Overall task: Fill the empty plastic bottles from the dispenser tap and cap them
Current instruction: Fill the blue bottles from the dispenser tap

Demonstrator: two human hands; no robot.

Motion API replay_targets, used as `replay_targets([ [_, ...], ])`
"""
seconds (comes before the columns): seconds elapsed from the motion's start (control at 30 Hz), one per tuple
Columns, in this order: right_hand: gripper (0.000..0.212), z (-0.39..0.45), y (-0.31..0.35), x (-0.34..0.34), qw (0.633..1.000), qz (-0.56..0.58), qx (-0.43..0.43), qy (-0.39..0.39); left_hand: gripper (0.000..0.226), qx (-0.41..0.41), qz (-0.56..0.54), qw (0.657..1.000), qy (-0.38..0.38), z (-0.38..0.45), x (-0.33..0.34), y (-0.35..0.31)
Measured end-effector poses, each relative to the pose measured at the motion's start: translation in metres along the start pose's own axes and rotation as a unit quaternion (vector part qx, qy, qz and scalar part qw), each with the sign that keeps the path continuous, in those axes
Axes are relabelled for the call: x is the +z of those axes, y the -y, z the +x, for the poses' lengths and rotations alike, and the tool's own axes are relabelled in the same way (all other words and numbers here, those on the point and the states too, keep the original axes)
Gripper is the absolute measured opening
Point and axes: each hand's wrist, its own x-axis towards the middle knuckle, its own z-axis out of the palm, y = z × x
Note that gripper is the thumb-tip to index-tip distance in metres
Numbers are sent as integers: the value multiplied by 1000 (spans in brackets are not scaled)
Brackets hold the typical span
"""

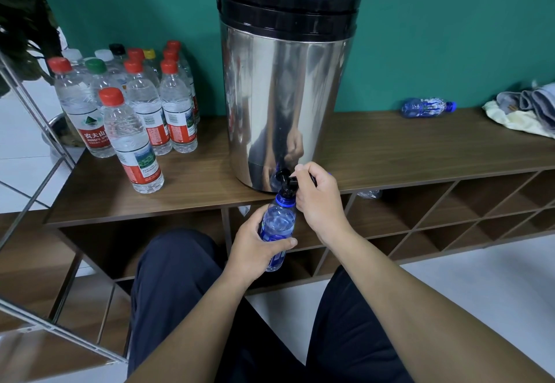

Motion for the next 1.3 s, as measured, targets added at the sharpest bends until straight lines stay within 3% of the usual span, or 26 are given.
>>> replay_targets([
  [0.37, 32, -3, 5, 0, 1000, 4, 9, 2, 79, -6, -5, 1000, -4, -1, 0, -2],
  [1.3, 36, -1, 1, 0, 1000, 5, 0, 7, 76, -14, -9, 1000, -4, -1, 1, -2],
])
